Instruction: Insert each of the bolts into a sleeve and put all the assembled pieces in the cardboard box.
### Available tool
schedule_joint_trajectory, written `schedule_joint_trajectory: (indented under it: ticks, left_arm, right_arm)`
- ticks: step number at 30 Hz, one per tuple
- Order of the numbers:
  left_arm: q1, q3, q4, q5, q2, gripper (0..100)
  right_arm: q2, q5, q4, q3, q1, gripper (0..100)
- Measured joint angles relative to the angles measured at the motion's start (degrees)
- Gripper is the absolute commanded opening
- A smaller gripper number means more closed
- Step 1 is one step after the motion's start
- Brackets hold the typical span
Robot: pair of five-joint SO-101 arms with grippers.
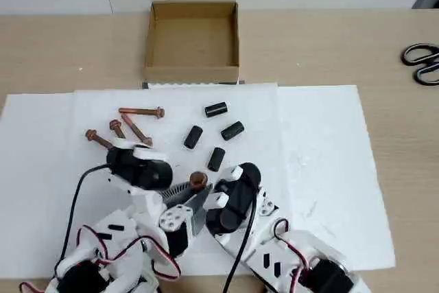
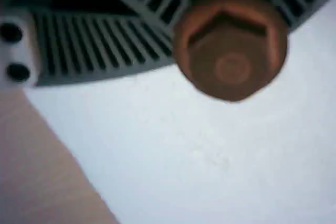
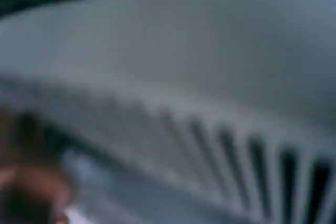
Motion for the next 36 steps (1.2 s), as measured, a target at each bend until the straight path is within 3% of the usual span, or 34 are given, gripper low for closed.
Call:
schedule_joint_trajectory:
  ticks: [7,14,23,27,32,36]
  left_arm:
    - [0.1,-1.7,4.3,-2.1,-0.6,1]
    - [0.2,-1.6,6.3,-2.0,-0.6,20]
    - [-0.5,-2.0,7.9,-3.7,-0.5,21]
    - [-2.5,-3.9,8.0,-6.0,-0.5,17]
    - [-6.5,-7.8,8.6,-11.3,-0.4,1]
    - [-11.1,-11.8,8.6,-15.7,-0.4,0]
  right_arm:
    - [0.2,0.1,-1.8,0.1,-0.2,0.3]
    - [0.2,0.1,-2.0,0.1,0.2,0.3]
    - [-0.1,0.1,-2.0,0.0,0.3,0.3]
    - [-0.1,0.1,-2.1,-0.1,3.5,0.3]
    - [0.0,0.1,-3.3,0.0,8.8,0.3]
    - [0.0,0.0,-4.1,1.1,12.9,0.3]
